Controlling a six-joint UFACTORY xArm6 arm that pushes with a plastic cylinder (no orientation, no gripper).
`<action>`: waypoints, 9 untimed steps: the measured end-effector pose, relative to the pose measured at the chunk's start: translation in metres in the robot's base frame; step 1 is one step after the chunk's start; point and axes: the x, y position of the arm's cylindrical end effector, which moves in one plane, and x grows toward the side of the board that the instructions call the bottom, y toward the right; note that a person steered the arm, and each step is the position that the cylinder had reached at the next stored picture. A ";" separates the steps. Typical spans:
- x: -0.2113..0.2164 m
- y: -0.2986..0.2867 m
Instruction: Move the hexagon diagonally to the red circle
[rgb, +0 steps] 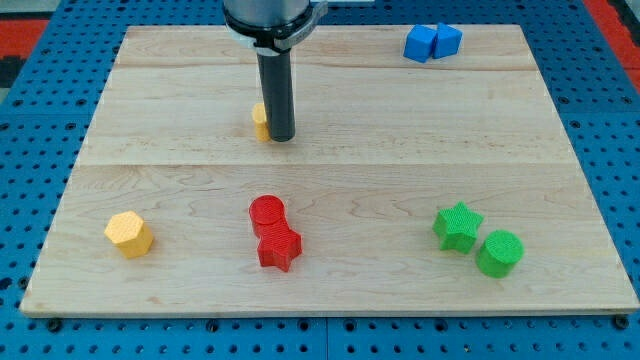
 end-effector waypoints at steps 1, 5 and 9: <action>0.014 -0.069; 0.060 -0.254; 0.106 -0.127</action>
